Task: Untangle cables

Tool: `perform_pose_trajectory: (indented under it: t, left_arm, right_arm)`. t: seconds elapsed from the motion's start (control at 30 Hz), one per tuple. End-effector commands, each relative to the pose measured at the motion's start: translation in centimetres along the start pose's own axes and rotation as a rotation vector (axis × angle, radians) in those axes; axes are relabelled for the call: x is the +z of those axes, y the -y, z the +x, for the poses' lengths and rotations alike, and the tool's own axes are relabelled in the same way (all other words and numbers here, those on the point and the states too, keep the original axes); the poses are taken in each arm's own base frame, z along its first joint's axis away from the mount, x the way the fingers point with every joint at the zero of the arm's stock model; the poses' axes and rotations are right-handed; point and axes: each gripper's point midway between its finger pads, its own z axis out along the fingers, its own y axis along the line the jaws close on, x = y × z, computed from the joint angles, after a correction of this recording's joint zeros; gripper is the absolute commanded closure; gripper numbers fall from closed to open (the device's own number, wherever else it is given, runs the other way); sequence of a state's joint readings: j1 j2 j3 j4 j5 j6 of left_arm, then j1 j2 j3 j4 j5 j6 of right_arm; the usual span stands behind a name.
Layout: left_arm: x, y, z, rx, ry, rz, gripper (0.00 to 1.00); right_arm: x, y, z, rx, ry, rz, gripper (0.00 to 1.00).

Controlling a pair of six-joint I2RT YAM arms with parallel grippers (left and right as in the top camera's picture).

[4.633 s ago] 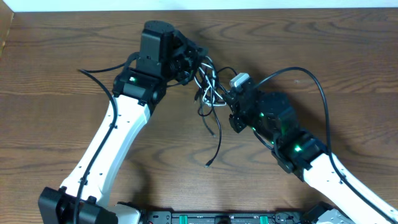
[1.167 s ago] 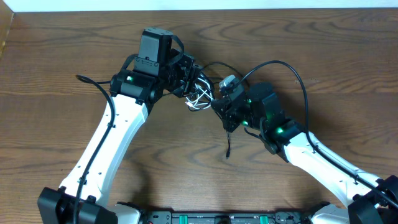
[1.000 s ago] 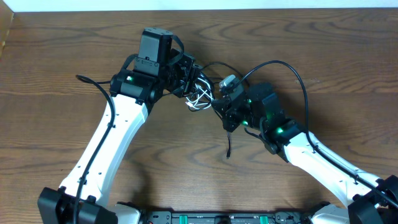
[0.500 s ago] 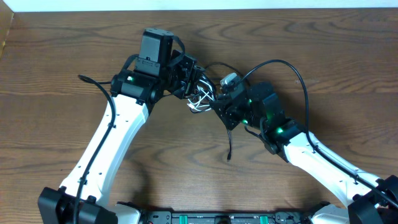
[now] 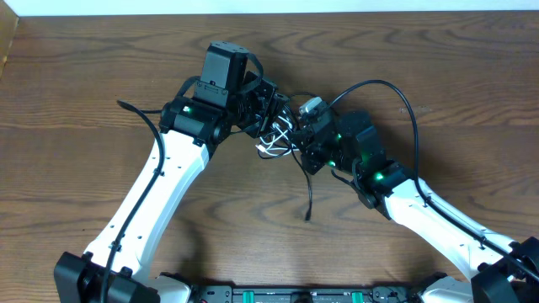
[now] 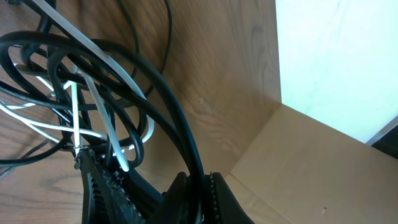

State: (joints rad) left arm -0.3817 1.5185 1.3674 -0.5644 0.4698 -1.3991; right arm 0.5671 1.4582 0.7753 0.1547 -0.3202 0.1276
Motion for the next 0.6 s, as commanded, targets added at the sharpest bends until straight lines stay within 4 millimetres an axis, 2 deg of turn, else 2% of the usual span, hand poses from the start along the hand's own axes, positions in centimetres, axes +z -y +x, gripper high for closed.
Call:
perform_pose_trajectory:
  t: [0.0, 0.2, 0.33, 0.57]
  left_arm:
    - [-0.5, 0.8, 0.6, 0.000, -0.019, 0.028, 0.92]
    - [-0.5, 0.8, 0.0, -0.001, 0.011, 0.026, 0.92]
    - [-0.6, 0.6, -1.4, -0.002, 0.090, 0.018, 0.93]
    - [-1.3, 0.4, -4.5, -0.019, 0.240, 0.008, 0.92]
  right_arm:
    - [0.0, -0.1, -0.4, -0.005, 0.004, -0.001, 0.99]
    - [0.0, -0.1, 0.0, 0.002, -0.013, 0.000, 0.99]
    - [-0.1, -0.3, -0.1, 0.007, -0.009, -0.011, 0.99]
    - [-0.9, -2.4, -0.9, -0.005, 0.008, -0.114, 0.99]
